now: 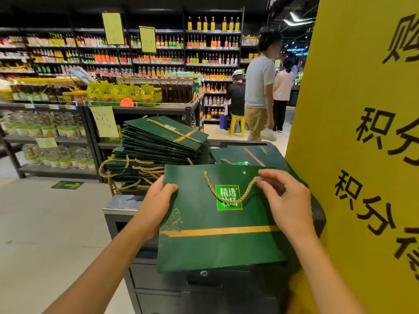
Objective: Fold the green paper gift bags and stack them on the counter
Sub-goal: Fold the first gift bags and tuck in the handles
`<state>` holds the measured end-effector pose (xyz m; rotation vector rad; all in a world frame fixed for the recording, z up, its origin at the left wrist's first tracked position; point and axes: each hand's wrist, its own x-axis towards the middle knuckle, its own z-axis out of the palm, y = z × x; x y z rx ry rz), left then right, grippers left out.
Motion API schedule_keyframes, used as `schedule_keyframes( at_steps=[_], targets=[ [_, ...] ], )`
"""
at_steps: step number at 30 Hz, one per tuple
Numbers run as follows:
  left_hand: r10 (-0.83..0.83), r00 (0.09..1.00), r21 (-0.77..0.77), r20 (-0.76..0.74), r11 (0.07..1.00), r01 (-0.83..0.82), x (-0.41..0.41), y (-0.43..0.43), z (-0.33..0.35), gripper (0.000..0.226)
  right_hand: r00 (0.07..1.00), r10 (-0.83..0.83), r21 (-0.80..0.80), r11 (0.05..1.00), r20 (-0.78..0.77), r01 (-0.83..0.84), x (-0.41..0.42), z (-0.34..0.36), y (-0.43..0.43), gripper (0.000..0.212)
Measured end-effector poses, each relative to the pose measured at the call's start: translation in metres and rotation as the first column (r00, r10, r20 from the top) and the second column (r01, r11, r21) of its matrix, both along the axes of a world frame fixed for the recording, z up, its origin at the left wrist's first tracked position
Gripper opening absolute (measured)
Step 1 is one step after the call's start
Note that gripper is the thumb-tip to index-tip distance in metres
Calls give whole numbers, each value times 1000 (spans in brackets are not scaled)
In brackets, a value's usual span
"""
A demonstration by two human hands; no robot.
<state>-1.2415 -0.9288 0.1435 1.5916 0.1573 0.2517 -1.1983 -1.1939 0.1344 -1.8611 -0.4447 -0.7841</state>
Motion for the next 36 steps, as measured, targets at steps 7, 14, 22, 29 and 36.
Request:
schedule_keyframes(
  at_steps=[7, 14, 22, 29, 36],
  targets=[
    [34, 999, 65, -33, 997, -32, -9, 5, -21, 27, 996, 61, 60, 997, -60, -57, 23, -10, 6, 13],
    [32, 999, 287, 17, 957, -35, -10, 15, -32, 30, 989, 75, 140, 988, -124, -57, 22, -35, 10, 17],
    [201, 907, 711, 371, 567, -416, -5, 3, -40, 60, 987, 116, 183, 979, -114, -93, 29, -36, 9, 19],
    [10, 872, 798, 489, 399, -452, 23, -28, -34, 46, 985, 117, 132, 986, -125, -100, 32, -40, 8, 19],
    [-181, 949, 915, 257, 362, -179, 64, -63, -14, 47, 990, 65, 35, 998, -127, -61, 32, -40, 10, 15]
  ],
)
